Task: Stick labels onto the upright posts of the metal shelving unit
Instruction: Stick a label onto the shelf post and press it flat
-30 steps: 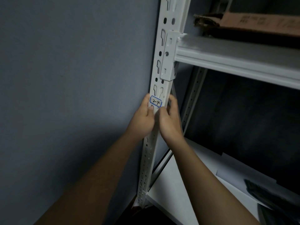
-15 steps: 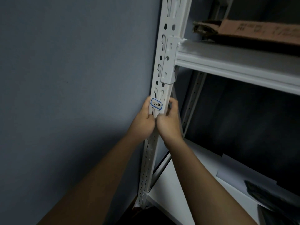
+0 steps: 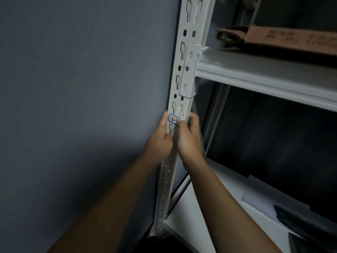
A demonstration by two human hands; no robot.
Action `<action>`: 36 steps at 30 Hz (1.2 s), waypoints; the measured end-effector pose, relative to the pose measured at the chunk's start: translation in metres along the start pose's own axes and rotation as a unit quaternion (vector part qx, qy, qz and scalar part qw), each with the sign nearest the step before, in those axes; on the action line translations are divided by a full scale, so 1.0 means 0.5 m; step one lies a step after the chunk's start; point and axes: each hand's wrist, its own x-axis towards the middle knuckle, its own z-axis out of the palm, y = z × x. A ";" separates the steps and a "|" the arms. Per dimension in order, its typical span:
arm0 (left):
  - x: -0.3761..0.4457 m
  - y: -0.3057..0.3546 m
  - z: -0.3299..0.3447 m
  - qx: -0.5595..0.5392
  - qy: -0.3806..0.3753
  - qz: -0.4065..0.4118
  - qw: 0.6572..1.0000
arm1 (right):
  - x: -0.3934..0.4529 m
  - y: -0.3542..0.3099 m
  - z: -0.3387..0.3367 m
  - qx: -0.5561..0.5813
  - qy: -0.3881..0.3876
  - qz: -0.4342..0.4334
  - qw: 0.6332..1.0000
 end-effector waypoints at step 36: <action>-0.019 0.009 0.008 -0.028 -0.003 0.020 0.999 | -0.005 0.008 0.006 -0.033 -0.004 0.033 0.999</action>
